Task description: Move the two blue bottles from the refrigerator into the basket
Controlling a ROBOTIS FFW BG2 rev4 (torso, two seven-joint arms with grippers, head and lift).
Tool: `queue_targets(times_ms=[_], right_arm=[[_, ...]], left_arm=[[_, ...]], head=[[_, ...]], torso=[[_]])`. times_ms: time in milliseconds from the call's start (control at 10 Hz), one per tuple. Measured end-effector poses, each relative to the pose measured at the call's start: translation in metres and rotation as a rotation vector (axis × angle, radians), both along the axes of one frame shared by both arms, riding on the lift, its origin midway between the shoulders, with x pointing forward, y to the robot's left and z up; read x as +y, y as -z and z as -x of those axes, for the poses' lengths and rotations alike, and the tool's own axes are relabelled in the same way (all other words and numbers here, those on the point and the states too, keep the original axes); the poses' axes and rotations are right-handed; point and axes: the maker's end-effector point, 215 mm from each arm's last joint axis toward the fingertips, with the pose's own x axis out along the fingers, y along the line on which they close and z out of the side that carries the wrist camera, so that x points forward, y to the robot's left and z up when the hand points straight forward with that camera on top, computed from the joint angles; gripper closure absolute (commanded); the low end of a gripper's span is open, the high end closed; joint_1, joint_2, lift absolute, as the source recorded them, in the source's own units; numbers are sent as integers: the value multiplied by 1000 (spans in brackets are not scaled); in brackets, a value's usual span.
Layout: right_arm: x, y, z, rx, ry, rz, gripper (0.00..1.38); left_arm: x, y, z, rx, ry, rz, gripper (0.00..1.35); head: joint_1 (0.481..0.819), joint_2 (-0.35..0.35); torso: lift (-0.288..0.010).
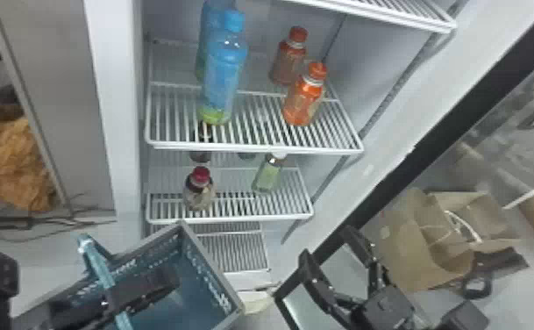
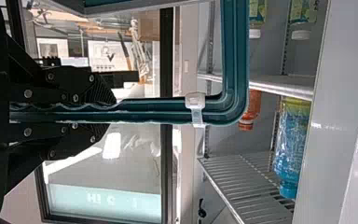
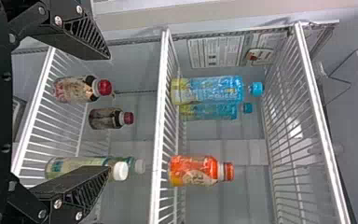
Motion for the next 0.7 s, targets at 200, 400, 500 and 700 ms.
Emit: queue_targets(times_ms=[200,400,500,700], right_arm=[[8,-11,-13,-15,-11,-28,214],[19,-24,-31,-34,-31,-51,211],[25,-30,-41,-43,-40,-69,211],[37,-37,-60,-55,-67,-87,211]], left_arm=[[0,0,-1,-1,-2,-1,1202],[0,0,-1,-3,-3,-2,1202],[0,0,-2,-3,-3,-2,1202],[0,-1,-2,-6,-1,-2,1202]], head=[[695,-350],[695,-350],[695,-350],[695,-350]], torso=[[-10],[-10],[-10],[-10]])
